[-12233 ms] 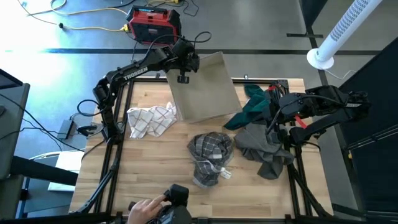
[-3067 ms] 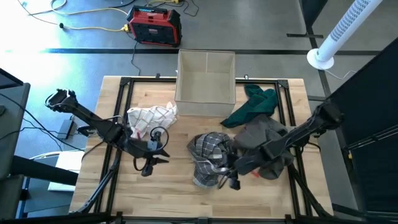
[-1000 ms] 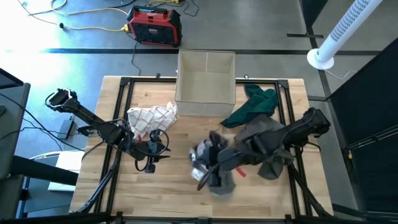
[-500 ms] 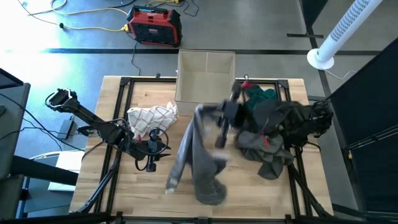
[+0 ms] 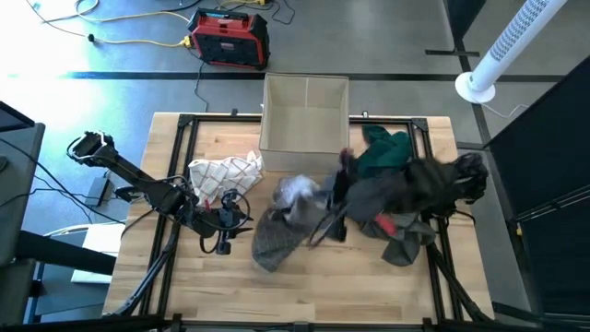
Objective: Fold towel
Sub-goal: Fold the grey checkered towel
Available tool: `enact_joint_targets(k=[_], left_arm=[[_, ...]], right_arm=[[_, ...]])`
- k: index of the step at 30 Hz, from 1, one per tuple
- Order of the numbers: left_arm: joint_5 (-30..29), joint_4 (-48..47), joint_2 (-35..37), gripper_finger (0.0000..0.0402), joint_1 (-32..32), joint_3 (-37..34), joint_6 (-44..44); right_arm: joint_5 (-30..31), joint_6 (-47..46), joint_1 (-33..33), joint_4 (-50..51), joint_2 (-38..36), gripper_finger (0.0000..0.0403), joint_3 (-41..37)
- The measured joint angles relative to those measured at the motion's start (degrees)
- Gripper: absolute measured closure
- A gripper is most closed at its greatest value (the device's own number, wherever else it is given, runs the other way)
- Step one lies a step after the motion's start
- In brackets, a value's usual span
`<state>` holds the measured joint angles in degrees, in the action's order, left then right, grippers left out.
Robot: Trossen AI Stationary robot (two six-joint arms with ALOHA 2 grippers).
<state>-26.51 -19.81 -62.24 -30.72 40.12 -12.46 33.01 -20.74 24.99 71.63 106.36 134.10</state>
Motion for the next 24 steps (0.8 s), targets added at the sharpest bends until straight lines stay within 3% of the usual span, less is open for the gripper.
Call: enact_joint_targets(k=[7, 11, 13, 17, 22, 24], left_arm=[[0.4, 0.0, -0.3, 0.0291, 0.0, 0.0, 2.6], [0.5, 0.0, -2.3, 0.0291, 0.0, 0.0, 2.7], [0.4, 0.0, -4.2, 0.0291, 0.0, 0.0, 2.7], [-1.1, 0.1, -8.9, 0.0291, 0.8, 0.0, 3.8], [-9.1, 0.3, -13.3, 0.0291, 4.1, 0.0, 5.3], [-9.1, 1.2, -14.4, 0.0285, 5.2, 0.0, 5.6]], right_arm=[[-4.9, -17.7, 6.0, 19.1, 5.3, 0.0403, -0.2], [-10.8, -17.3, 10.0, 15.4, 6.2, 0.0403, -5.7], [-12.8, -21.7, 11.7, 17.1, 6.1, 0.0403, -9.2], [-14.0, -31.0, 14.6, 17.6, 6.0, 0.0403, -18.1], [-13.4, -39.4, 18.1, 14.1, 5.8, 0.0403, -26.5], [-12.1, -40.5, 18.8, 12.7, 5.8, 0.0403, -28.1]])
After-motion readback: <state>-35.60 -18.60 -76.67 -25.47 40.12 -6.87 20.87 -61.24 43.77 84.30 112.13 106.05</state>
